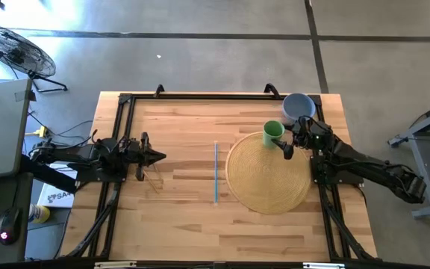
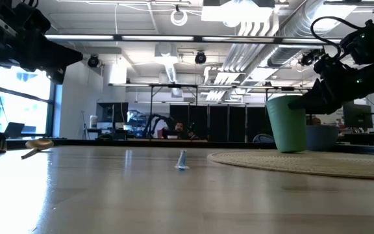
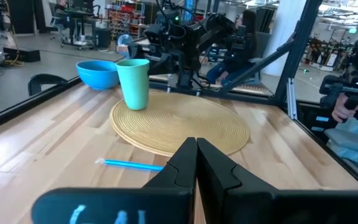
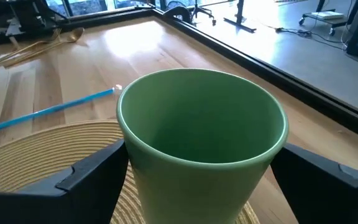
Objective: Pick & Place Utensil
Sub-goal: Put the green cup on the brown table mat
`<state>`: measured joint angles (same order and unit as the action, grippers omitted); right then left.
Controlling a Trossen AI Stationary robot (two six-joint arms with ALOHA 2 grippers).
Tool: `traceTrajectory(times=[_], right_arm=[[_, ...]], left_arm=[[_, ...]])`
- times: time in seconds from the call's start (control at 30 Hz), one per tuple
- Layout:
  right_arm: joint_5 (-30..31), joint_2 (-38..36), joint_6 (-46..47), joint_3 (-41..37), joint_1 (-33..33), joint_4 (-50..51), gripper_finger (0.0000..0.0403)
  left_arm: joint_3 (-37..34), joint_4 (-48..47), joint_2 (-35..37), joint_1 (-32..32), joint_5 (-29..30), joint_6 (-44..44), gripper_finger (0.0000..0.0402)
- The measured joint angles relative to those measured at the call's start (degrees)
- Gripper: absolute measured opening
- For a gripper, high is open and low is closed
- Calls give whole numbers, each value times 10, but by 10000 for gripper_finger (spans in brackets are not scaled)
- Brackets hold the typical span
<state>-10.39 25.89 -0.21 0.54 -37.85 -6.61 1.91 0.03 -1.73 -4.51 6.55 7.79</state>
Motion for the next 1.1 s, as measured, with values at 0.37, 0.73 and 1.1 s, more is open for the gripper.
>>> traceTrajectory(times=[0.37, 0.73, 1.1], right_arm=[[11, 0, -3, 0, 0, 6, 371], [24, 1, 1, 0, 0, 19, 396], [47, 31, 8, 0, 53, 19, 397]], left_arm=[[0, -1, 0, 0, 0, 0, 1], [0, -1, 0, 0, -1, 0, 1], [0, -1, 0, 0, -1, 0, 1]])
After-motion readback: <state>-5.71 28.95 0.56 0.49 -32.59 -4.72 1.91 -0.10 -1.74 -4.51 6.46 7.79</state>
